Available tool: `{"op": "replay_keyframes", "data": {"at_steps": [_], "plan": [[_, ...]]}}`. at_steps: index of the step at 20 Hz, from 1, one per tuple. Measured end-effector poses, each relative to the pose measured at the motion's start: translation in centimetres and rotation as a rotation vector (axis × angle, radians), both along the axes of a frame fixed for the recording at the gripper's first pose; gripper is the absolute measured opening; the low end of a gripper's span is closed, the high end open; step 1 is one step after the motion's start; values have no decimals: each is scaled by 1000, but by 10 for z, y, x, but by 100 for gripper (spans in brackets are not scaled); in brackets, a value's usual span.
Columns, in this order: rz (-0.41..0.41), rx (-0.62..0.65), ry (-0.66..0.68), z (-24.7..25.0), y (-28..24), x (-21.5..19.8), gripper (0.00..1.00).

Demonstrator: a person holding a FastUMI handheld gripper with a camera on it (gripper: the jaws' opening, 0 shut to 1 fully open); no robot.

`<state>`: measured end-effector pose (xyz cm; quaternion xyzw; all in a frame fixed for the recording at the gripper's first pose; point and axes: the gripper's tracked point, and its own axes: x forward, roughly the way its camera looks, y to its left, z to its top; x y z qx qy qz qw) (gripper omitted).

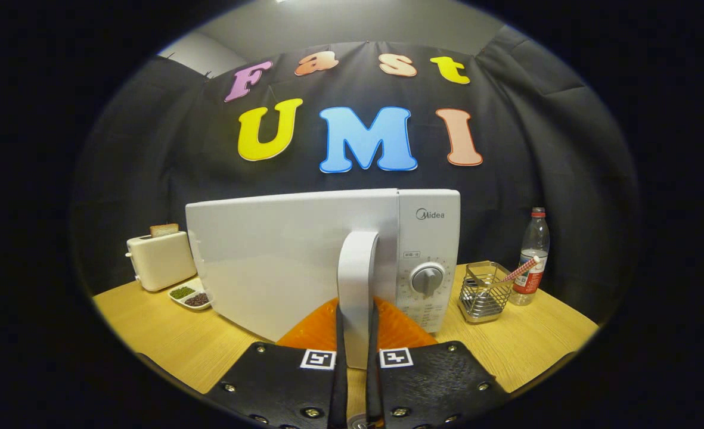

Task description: Open the microwave, put the food inside, and close the microwave door.

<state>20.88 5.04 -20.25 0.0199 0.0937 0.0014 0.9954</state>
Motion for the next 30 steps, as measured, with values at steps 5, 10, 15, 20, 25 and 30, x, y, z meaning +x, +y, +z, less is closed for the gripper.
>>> {"op": "replay_keyframes", "data": {"at_steps": [5,10,15,20,25,30], "plan": [[29,-19,-33,4,32,-46,12],[51,11,-31,5,63,-77,12],[107,19,-29,7,104,-109,12],[175,-7,-49,6,161,-139,12],[229,-42,-55,6,220,-158,11],[136,-82,-68,4,255,-163,11]]}}
